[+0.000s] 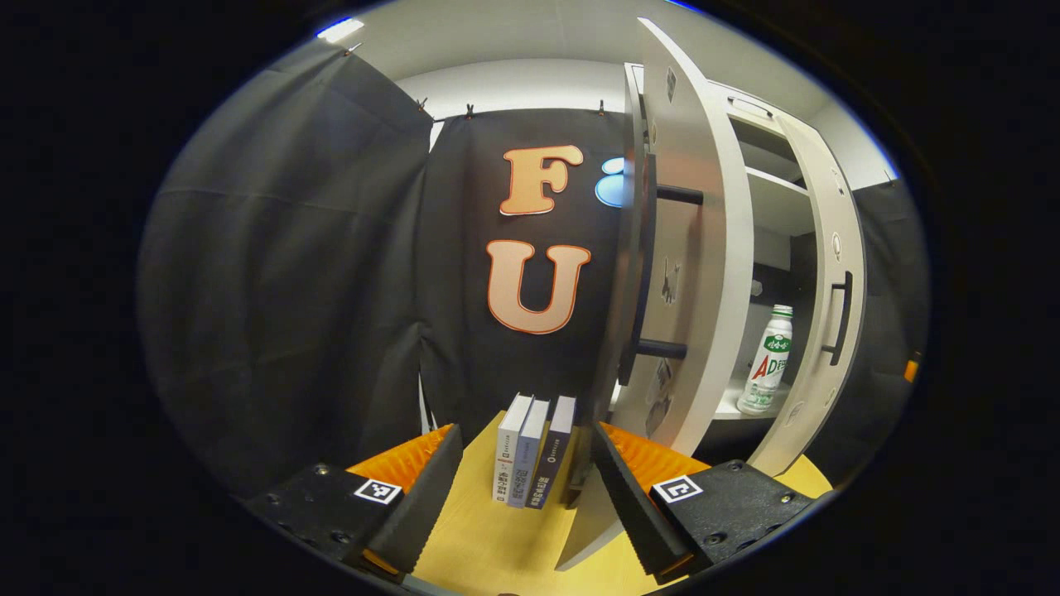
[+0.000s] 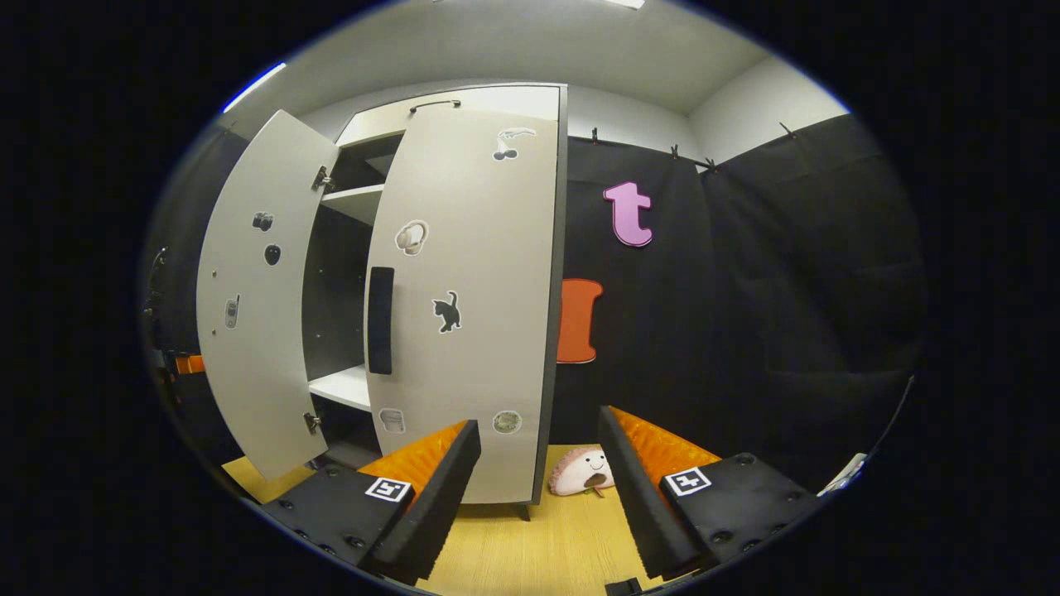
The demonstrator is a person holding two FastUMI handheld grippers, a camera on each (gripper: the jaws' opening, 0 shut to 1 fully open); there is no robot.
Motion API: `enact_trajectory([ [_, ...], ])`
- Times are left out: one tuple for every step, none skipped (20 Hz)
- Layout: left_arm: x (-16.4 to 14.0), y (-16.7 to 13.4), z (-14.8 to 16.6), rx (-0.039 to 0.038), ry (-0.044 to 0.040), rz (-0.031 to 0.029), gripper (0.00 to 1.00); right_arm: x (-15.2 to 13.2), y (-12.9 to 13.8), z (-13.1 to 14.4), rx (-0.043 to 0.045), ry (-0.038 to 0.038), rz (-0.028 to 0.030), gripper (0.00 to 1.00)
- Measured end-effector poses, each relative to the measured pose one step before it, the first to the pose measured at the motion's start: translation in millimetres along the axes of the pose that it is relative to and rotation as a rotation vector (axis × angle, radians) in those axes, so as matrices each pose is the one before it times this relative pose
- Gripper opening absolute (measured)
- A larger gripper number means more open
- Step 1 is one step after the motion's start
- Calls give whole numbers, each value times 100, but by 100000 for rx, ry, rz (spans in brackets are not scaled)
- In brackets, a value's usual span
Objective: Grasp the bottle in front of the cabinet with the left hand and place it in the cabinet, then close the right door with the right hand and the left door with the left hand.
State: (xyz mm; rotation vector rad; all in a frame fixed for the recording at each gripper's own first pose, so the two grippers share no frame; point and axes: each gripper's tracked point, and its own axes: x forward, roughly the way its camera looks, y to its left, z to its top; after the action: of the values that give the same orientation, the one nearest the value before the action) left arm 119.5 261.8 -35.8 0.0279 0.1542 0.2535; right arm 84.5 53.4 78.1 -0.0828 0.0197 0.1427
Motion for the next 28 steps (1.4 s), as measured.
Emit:
enact_trajectory([
  [-174, -128, 28, 262, -130, 187, 95, -246, -292, -54, 377, 13, -578, 95],
  [239, 77, -47, 828, -439, 309, 94, -182, -196, -26, 270, -49, -385, 95],
  [-158, -65, 138, 535, -297, 137, 95, -131, -242, 9, 205, -88, -503, 95],
  [-68, -111, 25, 375, 82, 248, 94, -129, -203, 4, 192, -140, -362, 95],
  [27, -245, -92, 301, 96, -207, 94, -162, -145, 35, 198, -173, -311, 95],
  [-142, -304, 7, 606, 28, -235, 94, -76, -176, 15, 240, -221, -254, 95],
  [-96, -331, -25, 992, 90, -455, 94, -63, -108, 79, 265, -216, -225, 95],
  [-228, -269, -58, 1282, 71, -426, 94, -19, -68, 25, 268, -200, -114, 95],
  [-127, -256, -7, 1211, 161, -413, 94, -44, -4, -22, 300, -144, -41, 95],
  [-245, -220, 44, 904, 156, -530, 94, -31, 18, -18, 328, -88, 66, 95],
  [-219, -291, -81, 567, 255, -510, 94, 57, 41, -121, 352, 174, 141, 95],
  [-59, -114, -83, 307, 218, -225, 91, -14, 77, -207, 356, 315, 373, 95],
  [-103, -150, -59, 327, 250, -188, 94, -1, 80, -174, 301, 480, 220, 95],
  [-78, -108, 43, 268, 226, -92, 94, -19, 66, -148, 255, 410, 195, 95],
  [36, -107, 12, 170, 172, 32, 94, 55, 76, -87, 273, 103, 198, 95],
  [99, -160, -26, -97, -22, -223, 93, -42, 16, -7, 141, -149, 56, 95],
  [-73, -315, -62, -552, -21, -332, 89, -97, -118, 57, -30, -219, -109, 95],
  [-48, -241, -81, -798, 57, -611, 93, -68, -176, 5, -146, -138, -345, 95],
  [-57, -474, -10, -730, 54, -1137, 93, -84, -163, 46, -71, -293, -376, 95],
  [0, -645, -63, -622, 360, -1576, 93, -109, -196, 46, 75, -179, -420, 95],
  [59, -651, -75, -458, 248, -1907, 93, -122, -250, 28, 185, -159, -436, 95],
  [203, -764, -71, -224, 236, -1996, 89, -99, -287, -17, 181, -13, -488, 95],
  [99, -844, -52, -41, 135, -2086, 94, -110, -286, -39, 181, 59, -547, 95],
  [138, -768, -4, -40, 9, -1754, 93, -58, -326, -41, 100, 106, -512, 95],
  [167, -883, -270, -263, 623, -1640, 89, -50, -287, -83, 149, 155, -440, 95],
  [305, -885, -63, 13, 461, -2025, 89, -49, -308, -42, 238, 79, -394, 95],
  [305, -857, -67, 178, 342, -2041, 93, -170, -269, 41, 231, -171, -476, 95],
  [317, -817, 67, 52, 380, -1765, 90, -107, -380, -65, 76, -45, -636, 95],
])
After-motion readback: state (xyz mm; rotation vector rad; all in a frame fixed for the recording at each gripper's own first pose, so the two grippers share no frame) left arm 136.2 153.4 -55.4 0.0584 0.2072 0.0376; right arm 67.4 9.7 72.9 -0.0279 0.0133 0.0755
